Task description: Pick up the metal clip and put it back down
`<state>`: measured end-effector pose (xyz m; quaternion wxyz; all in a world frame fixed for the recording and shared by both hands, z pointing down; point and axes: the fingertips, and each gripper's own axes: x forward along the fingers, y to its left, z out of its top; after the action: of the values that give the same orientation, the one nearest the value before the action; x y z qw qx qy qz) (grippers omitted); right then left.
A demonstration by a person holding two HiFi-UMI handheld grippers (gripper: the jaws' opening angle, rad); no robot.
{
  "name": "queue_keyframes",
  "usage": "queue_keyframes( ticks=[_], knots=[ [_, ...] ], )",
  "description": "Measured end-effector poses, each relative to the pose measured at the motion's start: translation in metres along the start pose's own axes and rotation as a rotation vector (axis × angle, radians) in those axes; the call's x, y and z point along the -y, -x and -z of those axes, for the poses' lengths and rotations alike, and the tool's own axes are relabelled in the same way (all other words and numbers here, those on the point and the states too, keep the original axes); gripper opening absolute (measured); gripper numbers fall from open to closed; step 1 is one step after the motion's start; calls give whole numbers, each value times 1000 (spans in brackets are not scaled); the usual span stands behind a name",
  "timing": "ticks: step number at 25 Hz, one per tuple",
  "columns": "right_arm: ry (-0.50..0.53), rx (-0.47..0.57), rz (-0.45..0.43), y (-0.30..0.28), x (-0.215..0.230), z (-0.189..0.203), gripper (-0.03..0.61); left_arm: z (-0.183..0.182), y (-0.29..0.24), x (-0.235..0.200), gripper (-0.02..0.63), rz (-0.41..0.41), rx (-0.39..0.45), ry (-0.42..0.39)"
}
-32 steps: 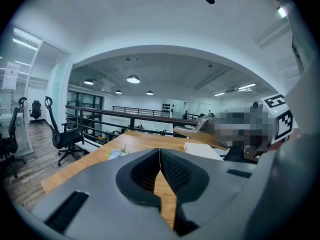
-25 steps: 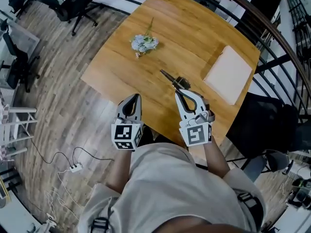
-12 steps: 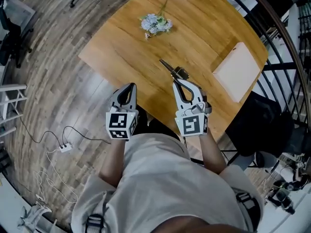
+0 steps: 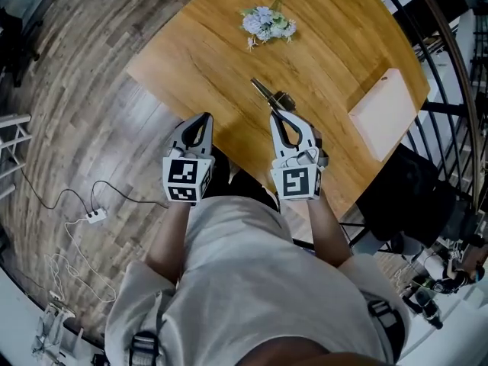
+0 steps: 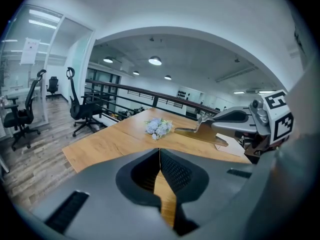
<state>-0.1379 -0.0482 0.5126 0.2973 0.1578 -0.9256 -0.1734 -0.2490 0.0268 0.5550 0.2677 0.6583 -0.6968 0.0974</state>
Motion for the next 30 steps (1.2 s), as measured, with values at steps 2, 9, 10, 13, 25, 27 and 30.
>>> queue_keyframes(
  ticks=[2, 9, 10, 13, 25, 27, 30],
  knots=[
    [4, -3, -1, -20, -5, -6, 37, 2, -5, -15, 25, 9, -9, -4],
    [5, -36, -16, -88, -22, -13, 37, 15, -24, -65, 25, 13, -40, 17],
    [8, -42, -14, -98, -24, -13, 37, 16, -27, -72, 25, 13, -45, 16],
    [21, -61, -10, -126, -27, -10, 37, 24, -36, -93, 25, 17, -68, 2],
    [109, -113, -5, -196, -36, -3, 37, 40, -49, -141, 25, -30, -98, 57],
    [119, -128, -3, -203, -37, 0, 37, 43, -51, -144, 25, -31, -107, 58],
    [135, -143, 6, -210, -36, 4, 37, 46, -53, -144, 25, -29, -114, 63]
  ],
)
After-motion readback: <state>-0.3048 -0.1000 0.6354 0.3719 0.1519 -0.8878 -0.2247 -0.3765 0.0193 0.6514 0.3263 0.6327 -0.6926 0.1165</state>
